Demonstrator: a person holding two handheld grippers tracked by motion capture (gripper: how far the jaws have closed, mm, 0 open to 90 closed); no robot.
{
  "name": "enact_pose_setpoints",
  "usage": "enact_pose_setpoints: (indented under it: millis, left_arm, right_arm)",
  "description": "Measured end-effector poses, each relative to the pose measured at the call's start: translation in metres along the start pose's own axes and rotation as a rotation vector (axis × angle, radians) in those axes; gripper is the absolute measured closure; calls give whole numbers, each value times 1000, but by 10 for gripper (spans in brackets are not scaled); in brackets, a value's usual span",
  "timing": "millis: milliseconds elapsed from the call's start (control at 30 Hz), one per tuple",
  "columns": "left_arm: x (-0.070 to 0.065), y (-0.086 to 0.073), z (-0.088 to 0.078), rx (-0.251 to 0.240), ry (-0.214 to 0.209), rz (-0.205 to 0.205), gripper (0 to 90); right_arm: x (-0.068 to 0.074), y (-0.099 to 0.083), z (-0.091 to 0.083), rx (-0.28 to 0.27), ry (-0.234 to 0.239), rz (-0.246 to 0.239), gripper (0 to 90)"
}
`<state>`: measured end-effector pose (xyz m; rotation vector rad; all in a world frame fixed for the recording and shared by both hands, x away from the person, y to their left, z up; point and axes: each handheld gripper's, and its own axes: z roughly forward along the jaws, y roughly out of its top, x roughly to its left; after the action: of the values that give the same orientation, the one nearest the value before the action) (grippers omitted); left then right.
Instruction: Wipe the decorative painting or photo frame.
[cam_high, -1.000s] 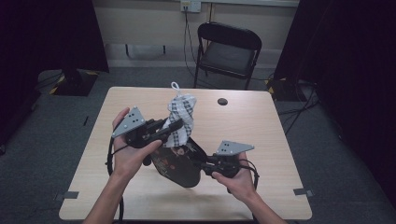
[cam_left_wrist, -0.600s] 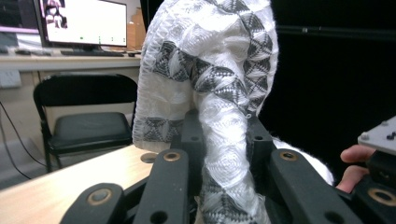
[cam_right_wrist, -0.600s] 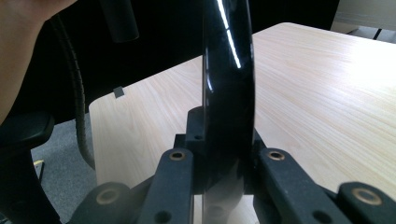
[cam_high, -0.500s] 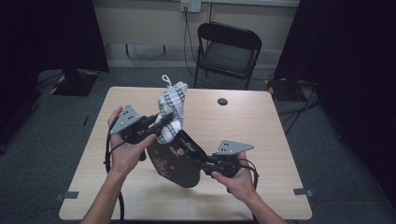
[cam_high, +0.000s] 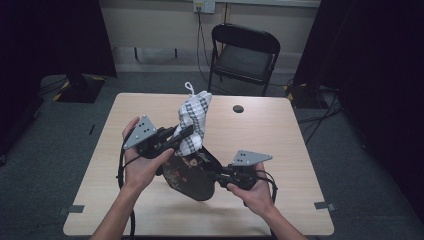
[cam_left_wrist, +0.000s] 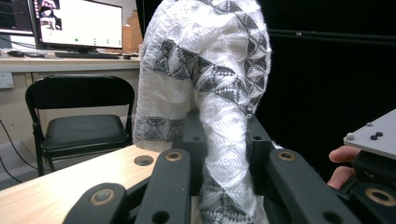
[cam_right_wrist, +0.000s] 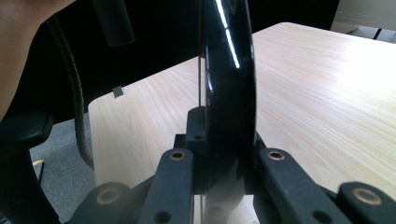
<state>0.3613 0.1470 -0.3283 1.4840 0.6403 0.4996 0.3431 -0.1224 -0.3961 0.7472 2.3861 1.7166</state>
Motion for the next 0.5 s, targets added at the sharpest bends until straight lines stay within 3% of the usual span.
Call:
enact_pose_setpoints:
  millis: [67,233,333,400,467,500]
  left_arm:
    - [4,0,-3,6,23,9,767]
    - [19,-2,-10,22,75,-13,767]
    - [28,-6,-12,36,83,-40,767]
    - [34,-9,-14,42,72,-80,767]
    - [37,-12,-14,74,93,-64,767]
    - [37,-12,-14,69,94,-81,767]
  right_arm:
    - [0,0,1,-3,-1,-3,811]
    - [0,1,1,-2,-6,-9,810]
    - [-2,1,0,-1,-7,-10,808]
    - [-2,1,-1,2,-8,-11,805]
    - [-3,1,-1,2,-14,-10,801]
    - [-4,1,-2,2,-16,-11,800]
